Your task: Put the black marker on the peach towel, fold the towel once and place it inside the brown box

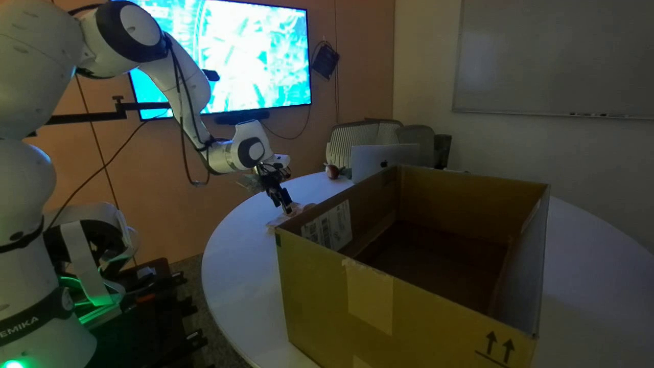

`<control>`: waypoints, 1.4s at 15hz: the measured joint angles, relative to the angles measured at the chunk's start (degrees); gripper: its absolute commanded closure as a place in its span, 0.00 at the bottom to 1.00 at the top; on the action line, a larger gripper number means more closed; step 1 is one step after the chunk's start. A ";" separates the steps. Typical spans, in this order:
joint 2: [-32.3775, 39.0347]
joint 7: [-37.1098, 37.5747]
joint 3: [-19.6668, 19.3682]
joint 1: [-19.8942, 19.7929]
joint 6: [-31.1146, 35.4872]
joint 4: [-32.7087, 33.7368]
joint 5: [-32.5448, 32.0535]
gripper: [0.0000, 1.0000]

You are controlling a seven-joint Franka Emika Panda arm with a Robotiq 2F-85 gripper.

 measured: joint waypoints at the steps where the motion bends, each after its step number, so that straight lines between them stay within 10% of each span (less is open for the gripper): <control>1: 0.25 0.09 -0.97 0.00 -0.12 -0.94 -0.96 0.00; 12: 4.23 2.62 -6.46 -2.22 0.58 -0.42 -3.05 0.00; 21: 5.11 -7.31 9.63 -19.38 6.61 2.15 1.10 0.00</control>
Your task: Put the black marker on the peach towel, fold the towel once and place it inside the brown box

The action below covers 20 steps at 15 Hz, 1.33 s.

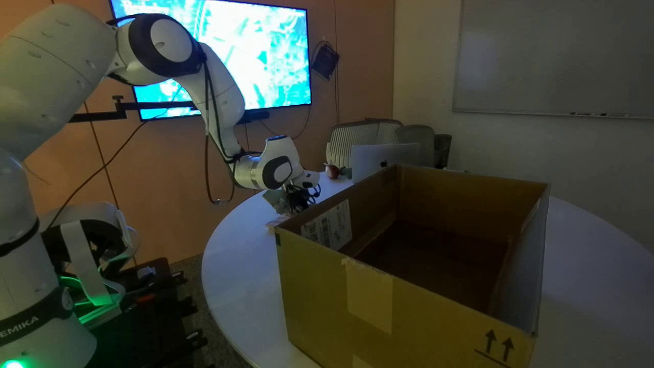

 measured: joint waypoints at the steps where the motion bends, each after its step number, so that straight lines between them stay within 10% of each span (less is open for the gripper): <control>1: 0.42 -1.04 1.35 -1.50 -0.06 0.39 0.42 0.00; 7: 2.11 -3.75 3.73 -4.10 -2.07 2.60 0.98 0.03; 8: 2.28 -3.78 3.73 -4.05 -2.79 3.02 0.98 0.26; 16: 2.92 -3.62 3.29 -2.49 -7.21 5.00 0.98 0.79; 20: 2.28 -3.15 2.87 -1.49 -8.60 5.01 0.98 0.88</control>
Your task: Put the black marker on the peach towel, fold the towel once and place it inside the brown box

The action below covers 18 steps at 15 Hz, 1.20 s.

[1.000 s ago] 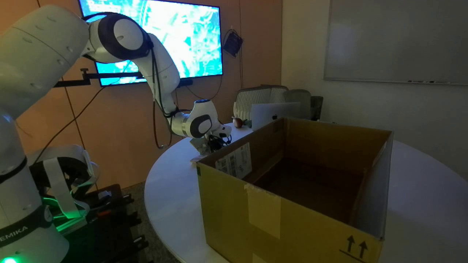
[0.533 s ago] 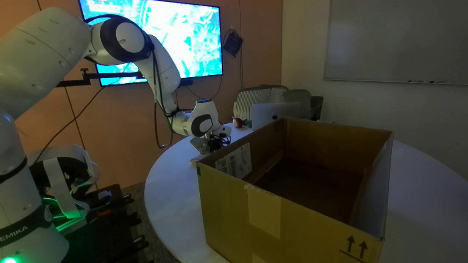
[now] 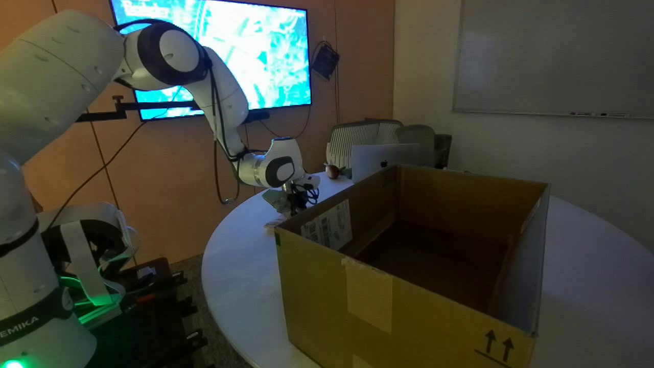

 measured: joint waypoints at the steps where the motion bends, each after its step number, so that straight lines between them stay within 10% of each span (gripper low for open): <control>1: -0.40 0.18 0.03 0.11 -0.18 -0.16 0.00 0.84; 8: -8.71 4.82 -1.92 0.51 0.84 -6.00 0.04 0.83; 18: -28.04 14.55 -16.68 4.91 9.54 -20.97 -10.52 0.82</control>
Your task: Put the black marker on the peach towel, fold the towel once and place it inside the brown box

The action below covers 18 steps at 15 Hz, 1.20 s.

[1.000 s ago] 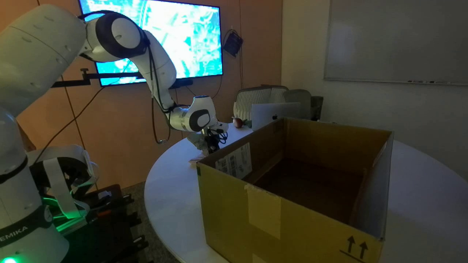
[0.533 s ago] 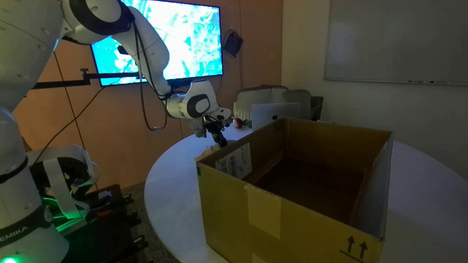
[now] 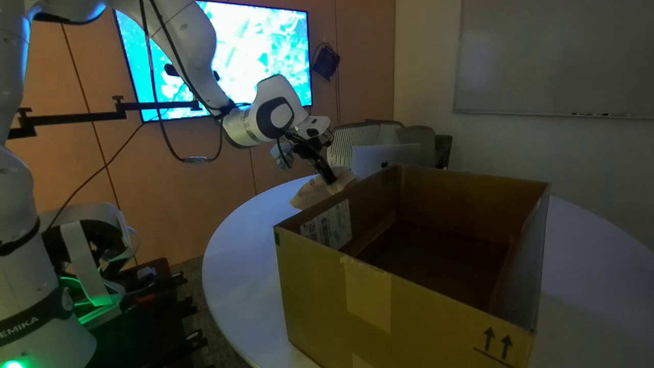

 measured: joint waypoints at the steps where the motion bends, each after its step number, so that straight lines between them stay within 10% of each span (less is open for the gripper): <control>1: -2.00 1.81 -2.72 1.40 1.35 -1.18 -2.24 0.82; 10: -16.76 30.69 -24.11 13.44 2.74 -1.51 -35.78 0.82; 18: -30.30 58.53 -23.39 12.96 -19.79 -0.30 -60.15 0.82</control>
